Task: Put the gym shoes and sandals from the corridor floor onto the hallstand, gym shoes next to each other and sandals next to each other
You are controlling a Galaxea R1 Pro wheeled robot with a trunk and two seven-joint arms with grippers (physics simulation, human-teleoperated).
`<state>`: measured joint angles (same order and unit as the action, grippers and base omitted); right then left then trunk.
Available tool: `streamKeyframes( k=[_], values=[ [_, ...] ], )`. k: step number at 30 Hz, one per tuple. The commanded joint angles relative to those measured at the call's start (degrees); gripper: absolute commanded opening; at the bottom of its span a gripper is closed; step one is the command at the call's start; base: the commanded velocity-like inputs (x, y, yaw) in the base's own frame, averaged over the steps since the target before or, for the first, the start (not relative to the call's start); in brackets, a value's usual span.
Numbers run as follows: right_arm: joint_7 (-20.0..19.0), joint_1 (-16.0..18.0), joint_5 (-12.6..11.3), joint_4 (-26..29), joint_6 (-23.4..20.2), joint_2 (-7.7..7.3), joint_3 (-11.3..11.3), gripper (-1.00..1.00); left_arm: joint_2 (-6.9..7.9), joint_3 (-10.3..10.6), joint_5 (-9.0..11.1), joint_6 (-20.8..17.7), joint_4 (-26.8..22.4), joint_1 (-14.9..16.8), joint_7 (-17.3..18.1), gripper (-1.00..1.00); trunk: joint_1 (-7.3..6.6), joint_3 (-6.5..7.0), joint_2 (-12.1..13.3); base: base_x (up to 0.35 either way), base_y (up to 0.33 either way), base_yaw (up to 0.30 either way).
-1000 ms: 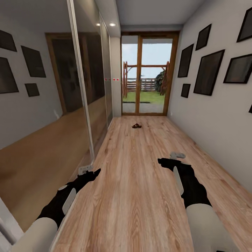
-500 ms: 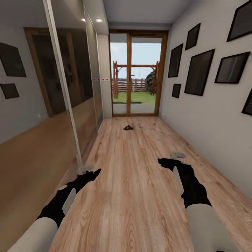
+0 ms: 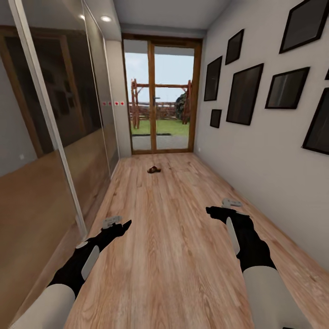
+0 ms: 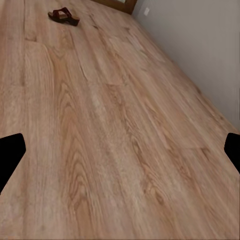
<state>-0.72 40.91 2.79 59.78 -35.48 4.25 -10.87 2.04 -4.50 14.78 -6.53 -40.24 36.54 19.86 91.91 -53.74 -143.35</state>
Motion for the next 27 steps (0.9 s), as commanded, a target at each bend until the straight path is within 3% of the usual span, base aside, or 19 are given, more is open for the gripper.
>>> streamKeyframes(
  k=[1, 27],
  values=[
    [-0.08, 0.04, 0.28, 0.07, -0.29, 0.06, -0.12, 1.0, -0.02, -0.16, 0.6, -0.59, -0.04, 0.02, 0.33, 1.0, 0.02, -0.06, -0.02, 0.349, 0.0, -0.012],
    [-0.08, 0.03, 0.23, 0.07, -0.29, 0.07, -0.09, 1.0, -0.02, -0.16, 0.6, -0.59, -0.02, 0.02, 0.35, 1.0, 0.02, -0.06, -0.02, 0.349, 0.0, -0.001]
  ],
)
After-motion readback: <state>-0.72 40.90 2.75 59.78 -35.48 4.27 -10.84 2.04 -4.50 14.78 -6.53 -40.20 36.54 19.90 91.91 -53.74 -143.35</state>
